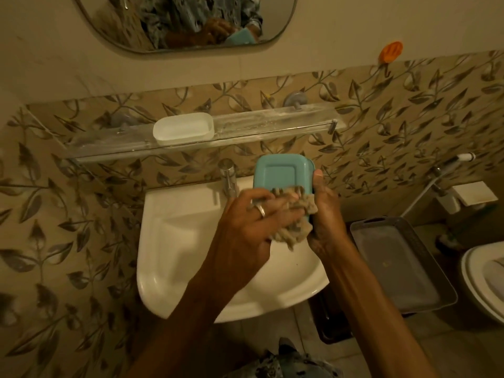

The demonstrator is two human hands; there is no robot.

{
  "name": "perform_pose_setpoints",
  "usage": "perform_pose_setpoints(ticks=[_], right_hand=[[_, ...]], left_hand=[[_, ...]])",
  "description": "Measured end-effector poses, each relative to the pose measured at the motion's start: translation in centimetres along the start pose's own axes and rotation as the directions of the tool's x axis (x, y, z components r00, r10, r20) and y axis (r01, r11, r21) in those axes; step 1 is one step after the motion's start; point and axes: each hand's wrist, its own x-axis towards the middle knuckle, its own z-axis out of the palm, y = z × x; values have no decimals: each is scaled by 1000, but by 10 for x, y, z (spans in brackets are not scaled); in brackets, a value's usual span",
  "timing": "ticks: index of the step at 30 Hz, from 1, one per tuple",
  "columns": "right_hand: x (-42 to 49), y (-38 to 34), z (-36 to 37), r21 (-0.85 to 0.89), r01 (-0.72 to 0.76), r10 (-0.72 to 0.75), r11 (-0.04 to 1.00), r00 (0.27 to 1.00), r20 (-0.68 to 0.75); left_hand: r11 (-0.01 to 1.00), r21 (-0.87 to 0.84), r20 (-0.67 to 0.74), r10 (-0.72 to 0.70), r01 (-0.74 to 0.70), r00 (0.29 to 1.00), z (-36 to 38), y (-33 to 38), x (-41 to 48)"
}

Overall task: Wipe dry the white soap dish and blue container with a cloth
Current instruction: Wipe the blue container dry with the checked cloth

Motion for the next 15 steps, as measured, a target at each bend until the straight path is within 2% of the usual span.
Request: perform_pose_setpoints(ticks=[5,9,12,15], right_hand=[[5,8,9,-24,6,-7,1000,1000,-20],[10,-2,15,47,-24,26,999,999,-39],[17,-15,15,82,10,-3,997,996,-87],[20,-19,16,78,27,-20,997,996,-88]], left_hand=[[959,-57,-88,-280,276,956,-15,-19,30],[934,-76,-143,-358,350,923,-12,-17,25],[940,-66,-124,-342,336,931,-3,5,-1],[976,-45,-118,-218,214,969,5,24,-12]])
